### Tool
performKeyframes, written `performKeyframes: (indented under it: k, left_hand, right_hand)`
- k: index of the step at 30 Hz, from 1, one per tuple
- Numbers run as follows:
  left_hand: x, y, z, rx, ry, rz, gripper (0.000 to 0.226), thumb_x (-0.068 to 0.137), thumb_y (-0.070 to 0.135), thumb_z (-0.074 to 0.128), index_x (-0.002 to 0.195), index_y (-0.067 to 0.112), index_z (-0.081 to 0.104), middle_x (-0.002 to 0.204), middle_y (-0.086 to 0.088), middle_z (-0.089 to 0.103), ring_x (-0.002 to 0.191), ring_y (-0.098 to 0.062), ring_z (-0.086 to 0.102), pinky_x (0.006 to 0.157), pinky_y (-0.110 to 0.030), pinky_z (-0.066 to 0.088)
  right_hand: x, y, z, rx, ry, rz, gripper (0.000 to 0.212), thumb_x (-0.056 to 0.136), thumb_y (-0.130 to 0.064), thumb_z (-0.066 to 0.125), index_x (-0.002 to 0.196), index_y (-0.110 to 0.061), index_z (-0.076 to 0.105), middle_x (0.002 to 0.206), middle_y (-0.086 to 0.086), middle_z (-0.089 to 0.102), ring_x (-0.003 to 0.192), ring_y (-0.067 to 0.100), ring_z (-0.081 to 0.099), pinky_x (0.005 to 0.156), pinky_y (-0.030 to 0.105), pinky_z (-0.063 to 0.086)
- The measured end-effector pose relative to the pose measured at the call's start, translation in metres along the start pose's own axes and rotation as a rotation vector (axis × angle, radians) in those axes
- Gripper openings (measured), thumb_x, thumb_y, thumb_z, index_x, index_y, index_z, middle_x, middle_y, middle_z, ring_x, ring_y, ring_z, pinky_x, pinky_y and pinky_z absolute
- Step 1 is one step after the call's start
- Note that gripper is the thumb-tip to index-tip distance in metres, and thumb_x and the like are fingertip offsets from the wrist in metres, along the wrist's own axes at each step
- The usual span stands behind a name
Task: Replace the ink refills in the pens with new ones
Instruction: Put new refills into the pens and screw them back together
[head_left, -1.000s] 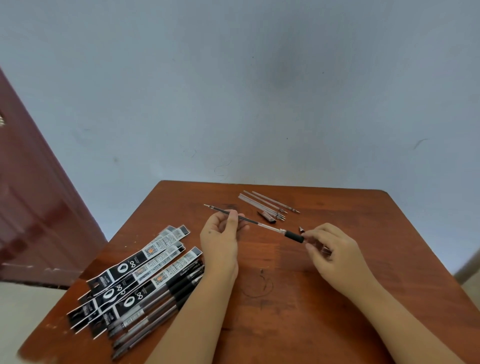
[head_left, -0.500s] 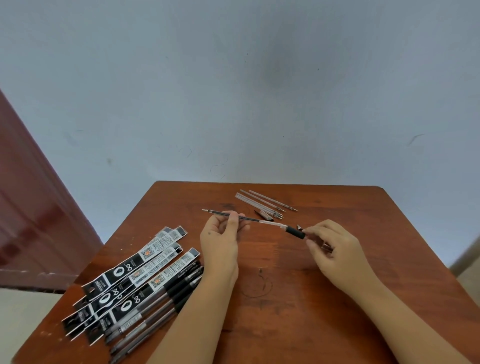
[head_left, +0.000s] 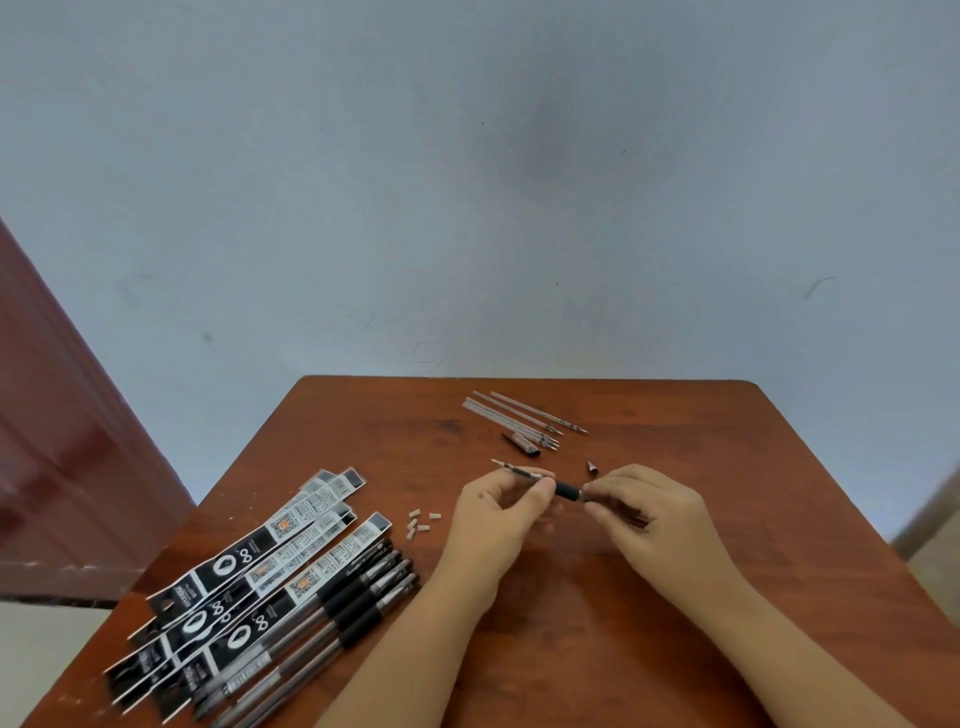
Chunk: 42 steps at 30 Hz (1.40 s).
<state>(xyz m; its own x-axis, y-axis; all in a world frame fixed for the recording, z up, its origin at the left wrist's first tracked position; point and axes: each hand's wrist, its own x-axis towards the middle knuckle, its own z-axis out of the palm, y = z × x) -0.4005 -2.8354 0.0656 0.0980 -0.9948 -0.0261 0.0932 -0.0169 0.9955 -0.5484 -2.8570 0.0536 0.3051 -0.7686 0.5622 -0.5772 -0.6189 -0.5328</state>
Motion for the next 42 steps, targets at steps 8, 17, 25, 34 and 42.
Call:
performKeyframes:
  k: [8, 17, 25, 34, 42]
  left_hand:
    - [-0.001, 0.005, 0.0, -0.036, 0.017, 0.081, 0.021, 0.088, 0.007, 0.051, 0.072, 0.014, 0.063, 0.069, 0.002, 0.068, 0.075, -0.015, 0.062, 0.075, -0.031, 0.052]
    - [0.0, 0.017, -0.011, -0.095, 0.178, 0.144, 0.02, 0.092, 0.015, 0.045, 0.08, 0.015, 0.061, 0.057, 0.001, 0.055, 0.039, -0.002, 0.047, 0.041, -0.013, 0.041]
    - [0.002, 0.005, -0.014, 0.444, 0.222, 0.429, 0.015, 0.086, 0.024, 0.057, 0.09, 0.016, 0.07, 0.072, 0.014, 0.061, 0.061, 0.007, 0.053, 0.06, -0.007, 0.041]
    - [0.004, -0.002, -0.017, 0.942, 0.087, 0.579, 0.029, 0.088, 0.025, 0.042, 0.106, 0.017, 0.063, 0.09, 0.0, 0.058, 0.08, -0.011, 0.051, 0.057, -0.011, 0.03]
    - [0.005, -0.004, -0.013, 1.037, 0.055, 0.52, 0.027, 0.092, 0.023, 0.044, 0.115, 0.021, 0.058, 0.101, 0.002, 0.057, 0.092, -0.011, 0.051, 0.068, -0.014, 0.03]
  right_hand:
    - [0.0, -0.004, -0.004, 0.065, -0.018, -0.006, 0.024, 0.073, -0.028, 0.059, 0.08, -0.009, 0.072, 0.077, -0.011, 0.06, 0.079, -0.013, 0.053, 0.069, -0.003, 0.04]
    - [0.007, 0.014, -0.007, -0.074, 0.016, 0.293, 0.014, 0.082, -0.008, 0.06, 0.093, -0.007, 0.068, 0.086, 0.001, 0.062, 0.069, 0.0, 0.053, 0.064, 0.004, 0.037]
    - [0.04, 0.011, 0.002, -0.359, -0.304, 0.487, 0.037, 0.089, -0.03, 0.05, 0.119, -0.008, 0.053, 0.119, 0.009, 0.056, 0.107, 0.022, 0.053, 0.09, 0.028, 0.04]
    - [0.056, 0.016, 0.014, -0.432, -0.395, 0.442, 0.029, 0.089, -0.016, 0.046, 0.115, -0.011, 0.058, 0.12, 0.01, 0.057, 0.113, 0.025, 0.05, 0.092, 0.027, 0.039]
    - [0.02, 0.011, -0.008, 0.255, -0.105, 0.484, 0.018, 0.083, -0.006, 0.058, 0.077, -0.022, 0.064, 0.072, -0.005, 0.065, 0.072, 0.011, 0.058, 0.065, 0.02, 0.044]
